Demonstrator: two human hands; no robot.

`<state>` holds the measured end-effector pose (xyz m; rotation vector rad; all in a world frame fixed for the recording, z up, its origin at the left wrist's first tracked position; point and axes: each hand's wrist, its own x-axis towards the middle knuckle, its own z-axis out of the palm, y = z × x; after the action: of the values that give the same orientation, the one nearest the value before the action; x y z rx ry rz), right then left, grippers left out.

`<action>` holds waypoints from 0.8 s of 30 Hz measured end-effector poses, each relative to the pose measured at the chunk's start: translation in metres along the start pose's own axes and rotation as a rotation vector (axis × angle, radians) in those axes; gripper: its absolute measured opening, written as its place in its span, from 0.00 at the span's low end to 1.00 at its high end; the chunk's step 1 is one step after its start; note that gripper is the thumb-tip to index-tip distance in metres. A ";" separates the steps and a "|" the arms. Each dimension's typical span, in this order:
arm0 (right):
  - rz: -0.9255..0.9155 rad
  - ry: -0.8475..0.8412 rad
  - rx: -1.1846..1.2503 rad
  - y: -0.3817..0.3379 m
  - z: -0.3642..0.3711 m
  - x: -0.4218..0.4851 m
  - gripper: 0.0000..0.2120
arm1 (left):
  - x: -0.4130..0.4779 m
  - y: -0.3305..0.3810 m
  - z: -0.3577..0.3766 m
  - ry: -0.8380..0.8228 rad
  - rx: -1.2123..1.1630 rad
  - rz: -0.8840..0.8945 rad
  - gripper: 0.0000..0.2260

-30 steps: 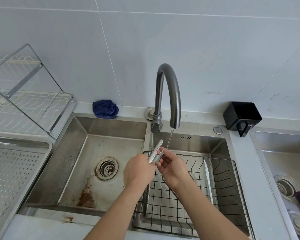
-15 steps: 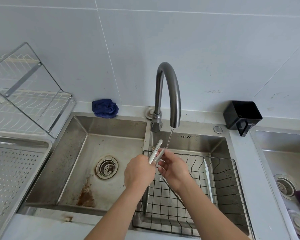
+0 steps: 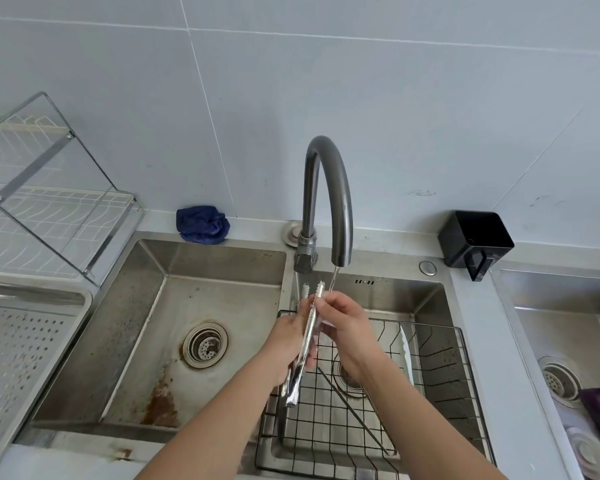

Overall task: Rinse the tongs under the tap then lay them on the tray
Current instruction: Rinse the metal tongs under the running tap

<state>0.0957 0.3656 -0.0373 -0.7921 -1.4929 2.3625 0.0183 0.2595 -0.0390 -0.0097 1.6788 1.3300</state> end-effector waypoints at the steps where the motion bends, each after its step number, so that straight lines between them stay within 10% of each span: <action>1: -0.034 0.007 -0.115 -0.003 0.000 0.000 0.09 | 0.002 0.001 0.004 0.027 0.023 0.021 0.34; 19: -0.274 0.040 -0.887 -0.019 -0.007 -0.019 0.08 | -0.008 0.003 0.034 -0.188 -0.190 0.136 0.32; 24: -0.319 0.148 -0.606 -0.021 -0.003 -0.026 0.07 | -0.012 0.011 0.024 -0.265 -0.283 0.169 0.30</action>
<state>0.1169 0.3656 -0.0112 -0.7522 -2.1112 1.5960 0.0347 0.2759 -0.0209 0.1394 1.2825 1.6122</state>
